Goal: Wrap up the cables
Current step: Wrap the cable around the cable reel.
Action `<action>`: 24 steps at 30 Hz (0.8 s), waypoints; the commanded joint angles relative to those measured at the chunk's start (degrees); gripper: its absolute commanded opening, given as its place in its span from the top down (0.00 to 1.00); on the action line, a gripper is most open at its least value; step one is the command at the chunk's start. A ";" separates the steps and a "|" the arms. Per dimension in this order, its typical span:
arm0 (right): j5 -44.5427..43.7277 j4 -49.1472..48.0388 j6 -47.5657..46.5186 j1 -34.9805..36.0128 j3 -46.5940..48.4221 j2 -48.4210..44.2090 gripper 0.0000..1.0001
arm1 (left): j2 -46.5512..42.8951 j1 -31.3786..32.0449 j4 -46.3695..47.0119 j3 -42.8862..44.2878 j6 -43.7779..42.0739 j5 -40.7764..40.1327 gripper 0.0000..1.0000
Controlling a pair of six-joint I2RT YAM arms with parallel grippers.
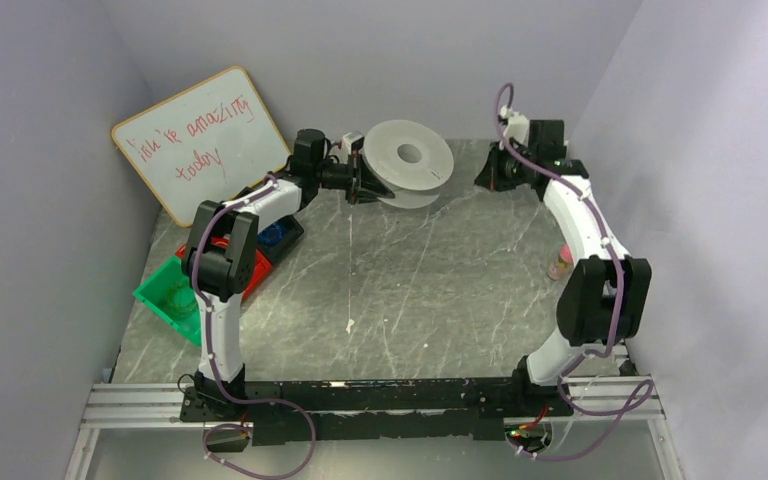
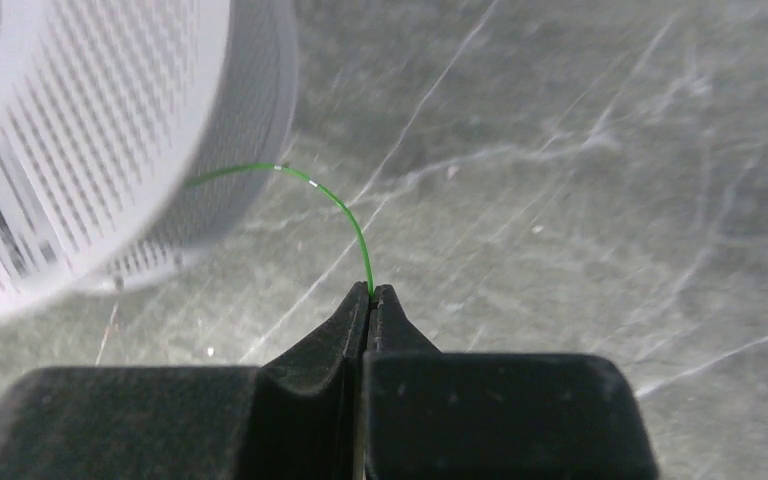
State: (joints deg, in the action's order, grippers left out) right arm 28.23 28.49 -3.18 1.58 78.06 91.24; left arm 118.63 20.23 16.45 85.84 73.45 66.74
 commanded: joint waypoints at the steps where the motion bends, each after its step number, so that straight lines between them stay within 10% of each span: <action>1: -1.12 6.72 2.88 -1.39 13.12 4.98 1.00 | -5.25 1.36 -13.66 4.58 -15.73 0.37 0.98; 12: 0.09 25.56 1.37 0.20 47.77 25.20 1.00 | -4.94 4.32 -38.28 11.30 -37.11 -12.09 0.98; 24: -5.54 21.25 5.35 4.22 51.36 28.62 1.00 | -5.23 9.09 -49.94 16.40 -49.90 -21.49 0.98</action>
State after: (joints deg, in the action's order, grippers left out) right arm 24.21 51.42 -0.71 5.96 125.73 119.72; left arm 117.95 27.44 -30.37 98.08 30.74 48.40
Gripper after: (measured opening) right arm 0.013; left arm 0.066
